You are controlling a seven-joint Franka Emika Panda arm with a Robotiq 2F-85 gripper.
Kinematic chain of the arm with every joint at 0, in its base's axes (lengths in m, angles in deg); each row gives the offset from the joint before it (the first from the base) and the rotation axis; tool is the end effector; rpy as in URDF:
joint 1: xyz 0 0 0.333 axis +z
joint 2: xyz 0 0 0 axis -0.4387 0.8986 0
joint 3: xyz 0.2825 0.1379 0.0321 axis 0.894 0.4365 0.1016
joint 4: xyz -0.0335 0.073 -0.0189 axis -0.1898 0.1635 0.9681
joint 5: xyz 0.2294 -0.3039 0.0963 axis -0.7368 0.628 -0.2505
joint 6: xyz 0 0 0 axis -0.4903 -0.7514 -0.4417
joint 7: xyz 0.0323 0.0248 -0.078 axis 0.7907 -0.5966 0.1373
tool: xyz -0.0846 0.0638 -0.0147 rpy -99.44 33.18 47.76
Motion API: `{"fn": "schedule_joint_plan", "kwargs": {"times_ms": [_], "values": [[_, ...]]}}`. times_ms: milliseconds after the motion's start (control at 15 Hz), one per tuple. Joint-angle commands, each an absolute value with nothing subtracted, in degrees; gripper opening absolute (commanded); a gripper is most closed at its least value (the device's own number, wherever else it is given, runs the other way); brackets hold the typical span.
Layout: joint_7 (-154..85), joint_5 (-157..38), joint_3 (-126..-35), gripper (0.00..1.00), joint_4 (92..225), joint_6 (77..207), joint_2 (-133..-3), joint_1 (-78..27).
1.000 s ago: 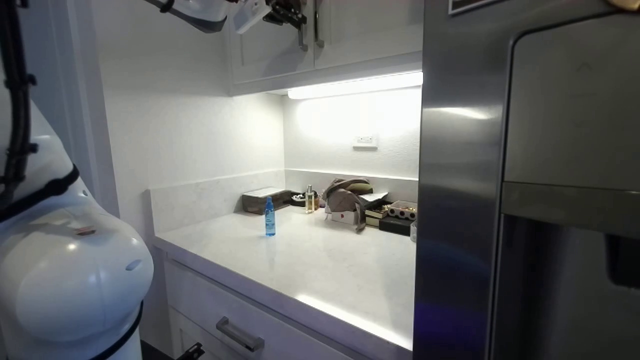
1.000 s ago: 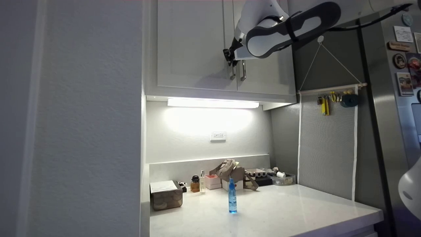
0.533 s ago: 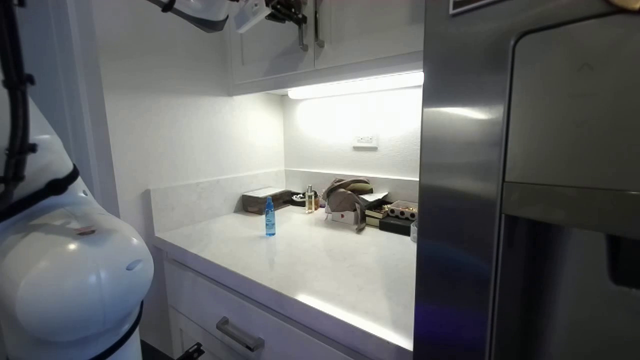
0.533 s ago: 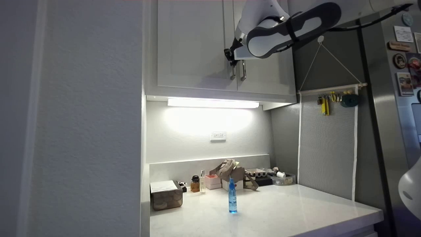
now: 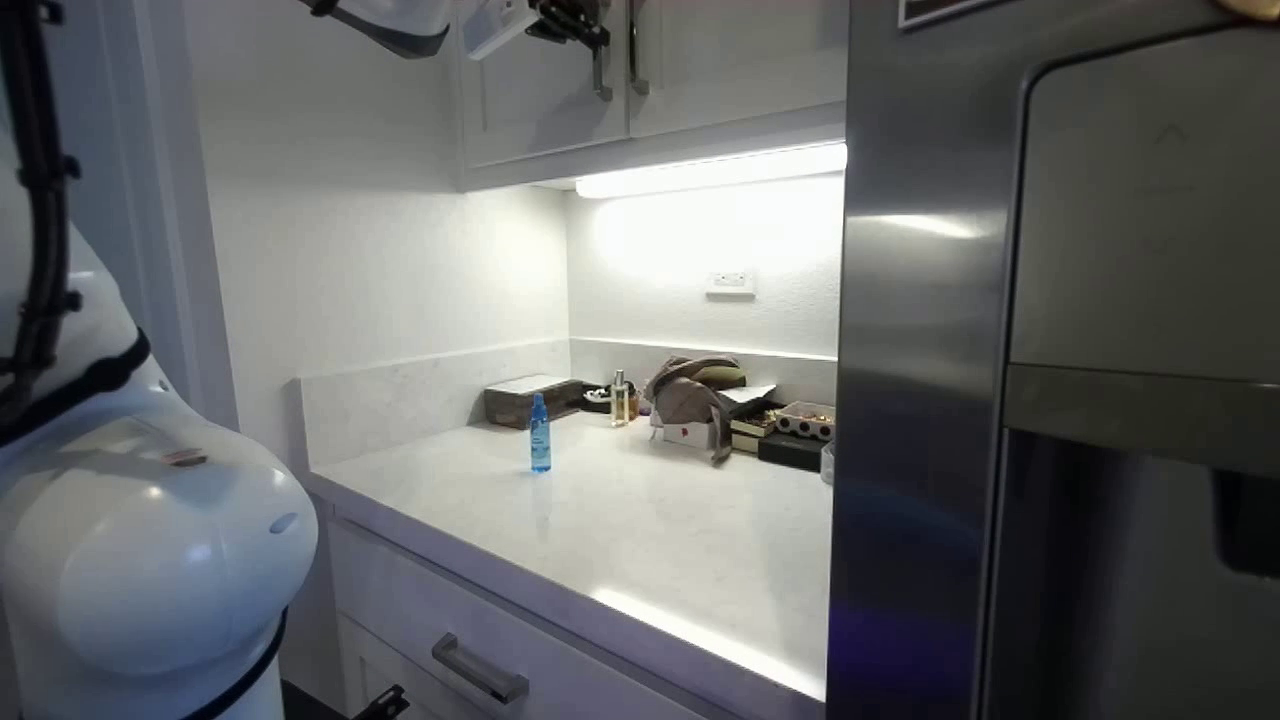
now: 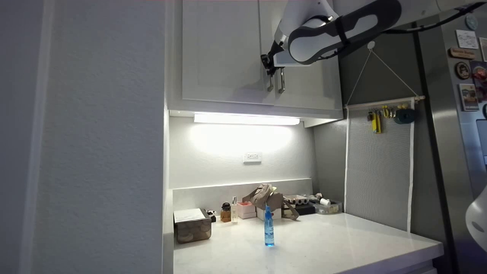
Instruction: Open the top left and right cabinet doors respectively
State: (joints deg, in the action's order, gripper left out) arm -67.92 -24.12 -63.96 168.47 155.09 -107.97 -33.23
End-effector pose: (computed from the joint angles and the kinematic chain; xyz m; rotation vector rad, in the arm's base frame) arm 0.4400 0.0909 0.8431 2.2689 -0.2089 1.7767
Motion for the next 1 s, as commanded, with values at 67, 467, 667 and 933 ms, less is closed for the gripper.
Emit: {"fn": "schedule_joint_plan", "kwargs": {"times_ms": [67, 467, 667, 933], "values": [[-61.6, -29.2, -65.3, 0.05, 175.5, 154.9, -114.3, -30.7], [-55.5, -34.9, -64.3, 0.05, 181.3, 154.5, -120.8, -30.8], [-52.9, -37.7, -64.0, 0.05, 183.7, 153.9, -123.6, -30.4], [-49.5, -40.7, -63.4, 0.05, 186.3, 152.6, -127.0, -29.6]]}}
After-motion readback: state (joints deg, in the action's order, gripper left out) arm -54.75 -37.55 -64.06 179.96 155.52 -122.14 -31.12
